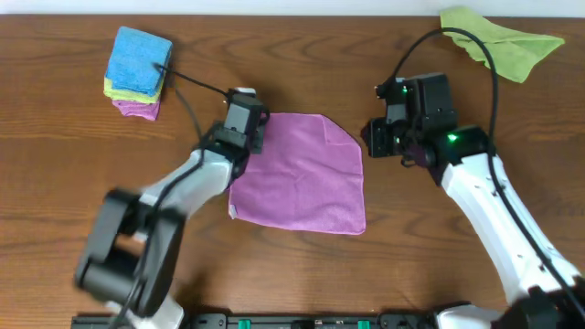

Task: Fold the cloth

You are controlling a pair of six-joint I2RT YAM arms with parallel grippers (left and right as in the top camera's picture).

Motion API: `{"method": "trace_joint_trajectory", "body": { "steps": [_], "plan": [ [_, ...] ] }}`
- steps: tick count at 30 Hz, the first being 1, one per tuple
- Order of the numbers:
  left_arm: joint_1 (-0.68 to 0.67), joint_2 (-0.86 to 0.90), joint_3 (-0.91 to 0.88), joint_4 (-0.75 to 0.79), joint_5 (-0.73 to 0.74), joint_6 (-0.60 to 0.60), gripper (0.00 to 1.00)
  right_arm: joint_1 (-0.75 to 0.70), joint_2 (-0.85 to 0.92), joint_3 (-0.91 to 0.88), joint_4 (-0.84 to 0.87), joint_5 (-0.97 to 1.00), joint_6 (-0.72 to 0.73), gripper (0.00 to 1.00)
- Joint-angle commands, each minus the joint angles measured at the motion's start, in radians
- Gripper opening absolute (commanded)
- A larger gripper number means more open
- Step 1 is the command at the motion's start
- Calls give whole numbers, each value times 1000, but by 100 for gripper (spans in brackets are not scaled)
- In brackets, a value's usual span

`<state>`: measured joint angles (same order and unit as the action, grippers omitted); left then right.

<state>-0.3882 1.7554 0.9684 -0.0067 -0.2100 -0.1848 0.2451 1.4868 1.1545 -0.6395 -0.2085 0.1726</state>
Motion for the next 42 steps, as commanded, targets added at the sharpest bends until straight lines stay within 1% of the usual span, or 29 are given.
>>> {"method": "trace_joint_trajectory", "body": {
  "steps": [1, 5, 7, 9, 12, 15, 17, 22, 28, 35, 42],
  "plan": [
    [4, -124, 11, -113, 0, -112, 5, 2, 39, 5, 42, 3, -13, 47],
    [1, -201, 5, -365, 23, -231, 6, 31, 109, 5, 137, 3, -33, 47],
    [2, -200, -26, -407, 72, -266, 6, 50, 144, 5, 172, 21, -41, 49],
    [2, -200, -97, -376, 132, -269, 6, 71, 179, 5, 190, 80, -40, 50],
    [1, -200, -215, -285, 192, -315, 6, 92, 223, 5, 204, 100, -40, 50],
    [0, -200, -266, -225, 238, -327, 6, 103, 248, 5, 218, 104, -40, 50],
    [0, -200, -273, -224, 239, -336, 6, 103, 260, 5, 225, 104, -40, 50],
    [-2, -200, -277, -225, 317, -336, 6, 111, 293, 5, 255, 105, -40, 52],
    [-26, -200, -278, -228, 315, -336, 6, 150, 359, 5, 321, 131, -40, 57],
    [-32, -200, -278, -232, 315, -336, 6, 189, 416, 5, 383, 281, -40, 63],
    [-32, -200, -278, -237, 316, -336, 6, 191, 477, 5, 455, 311, -40, 64]
  ]
}}
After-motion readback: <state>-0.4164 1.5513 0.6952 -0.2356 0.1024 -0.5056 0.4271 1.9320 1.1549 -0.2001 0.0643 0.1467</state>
